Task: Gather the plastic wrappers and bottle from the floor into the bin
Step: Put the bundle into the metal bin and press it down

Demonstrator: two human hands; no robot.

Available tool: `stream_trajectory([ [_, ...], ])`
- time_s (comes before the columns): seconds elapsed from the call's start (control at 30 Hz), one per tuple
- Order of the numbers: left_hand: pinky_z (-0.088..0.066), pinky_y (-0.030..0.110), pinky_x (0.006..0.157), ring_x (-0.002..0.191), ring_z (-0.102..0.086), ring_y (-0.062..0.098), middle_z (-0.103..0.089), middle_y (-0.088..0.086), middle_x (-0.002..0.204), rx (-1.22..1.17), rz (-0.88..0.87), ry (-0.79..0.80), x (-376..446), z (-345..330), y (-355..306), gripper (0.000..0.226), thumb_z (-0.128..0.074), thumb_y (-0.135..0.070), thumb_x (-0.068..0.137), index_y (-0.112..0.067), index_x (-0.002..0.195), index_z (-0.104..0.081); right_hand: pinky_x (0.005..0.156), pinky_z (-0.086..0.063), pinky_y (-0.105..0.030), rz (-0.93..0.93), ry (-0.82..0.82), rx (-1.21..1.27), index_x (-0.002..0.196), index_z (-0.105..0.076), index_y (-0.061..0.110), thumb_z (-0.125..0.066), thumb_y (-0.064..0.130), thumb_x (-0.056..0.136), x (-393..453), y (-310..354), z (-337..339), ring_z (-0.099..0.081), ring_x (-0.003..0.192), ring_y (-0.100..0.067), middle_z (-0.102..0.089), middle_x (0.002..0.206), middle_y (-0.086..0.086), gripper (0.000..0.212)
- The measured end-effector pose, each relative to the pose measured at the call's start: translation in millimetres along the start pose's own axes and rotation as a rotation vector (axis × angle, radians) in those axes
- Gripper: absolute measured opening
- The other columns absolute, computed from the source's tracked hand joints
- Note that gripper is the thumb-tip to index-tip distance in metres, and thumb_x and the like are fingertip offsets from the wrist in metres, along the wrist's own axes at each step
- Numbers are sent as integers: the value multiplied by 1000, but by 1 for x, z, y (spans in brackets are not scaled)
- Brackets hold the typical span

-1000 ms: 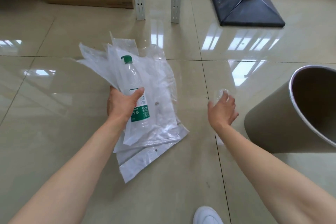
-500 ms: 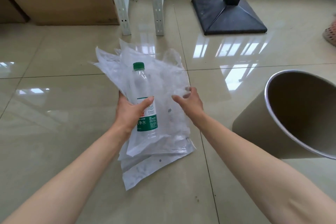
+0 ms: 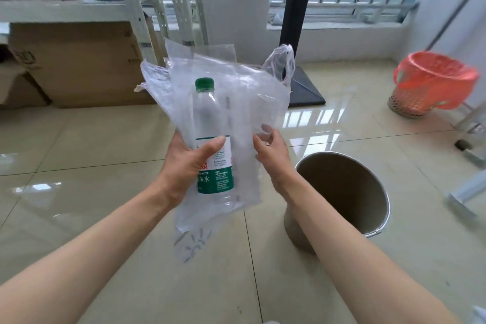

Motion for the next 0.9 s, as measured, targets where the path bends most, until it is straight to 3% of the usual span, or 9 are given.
stream_trajectory([
  [0.13, -57, 25, 76, 96, -74, 20, -75, 7, 106, -26, -83, 81, -4, -61, -51, 53, -74, -19, 80, -8, 128, -56, 85, -51, -30, 106, -61, -6, 146, -35, 20, -69, 50, 83, -23, 64, 70, -59, 113, -18, -58, 126, -1, 79],
  [0.27, -60, 37, 82, 99, -72, 25, -73, 11, 109, -48, -140, 158, -6, -130, -83, 56, -75, -24, 79, -13, 129, -53, 80, -49, -25, 218, -172, -44, 153, -25, 24, -70, 58, 76, -49, 112, 147, -62, 108, -10, -61, 116, 7, 95],
  [0.37, -60, 33, 79, 97, -73, 23, -73, 10, 108, -78, -150, 195, -9, -181, -90, 59, -76, -27, 76, -15, 129, -53, 72, -49, -21, 260, -269, -44, 154, -16, 33, -69, 64, 67, -65, 124, 200, -62, 104, -7, -60, 113, 5, 107],
  [0.53, -58, 48, 87, 100, -72, 26, -72, 9, 108, -89, -146, 213, -5, -246, -63, 51, -75, -25, 77, -18, 124, -56, 68, -46, -18, 198, -378, -70, 151, -22, 35, -72, 49, 81, -66, 100, 265, -62, 101, -8, -58, 115, 1, 87],
  [0.67, -57, 53, 88, 104, -70, 24, -69, 4, 112, -71, -86, 162, -8, -272, -2, 56, -76, -23, 78, -25, 128, -50, 65, -44, -19, 75, -375, -58, 145, -27, 36, -73, 42, 82, -55, 49, 280, -60, 101, -11, -56, 122, -4, 78],
  [0.77, -56, 47, 91, 109, -68, 19, -68, -3, 116, -61, -3, 109, -13, -275, 48, 64, -78, -21, 78, -31, 131, -44, 71, -54, -32, -39, -332, -61, 140, -30, 33, -72, 35, 85, -46, 3, 278, -63, 103, -19, -58, 127, -10, 70],
  [0.83, -58, 31, 88, 107, -68, 10, -68, -10, 115, -34, 31, 73, -15, -274, 72, 66, -79, -23, 76, -39, 129, -43, 87, -56, -47, -108, -304, -59, 137, -31, 28, -72, 37, 85, -37, -22, 276, -62, 109, -26, -57, 128, -13, 67],
  [0.9, -56, 22, 86, 105, -67, 6, -69, -13, 114, 24, 73, 62, -14, -274, 90, 67, -81, -26, 73, -45, 124, -43, 96, -51, -44, -142, -290, -80, 135, -34, 23, -71, 46, 84, -29, -38, 274, -60, 111, -26, -57, 131, -13, 67],
])
Point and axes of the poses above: each hand's wrist, its own x-axis towards the middle knuckle, its own z-axis out of the back of the hand, y = z × x, the point moved 6 cm from there along x, towards the middle knuckle
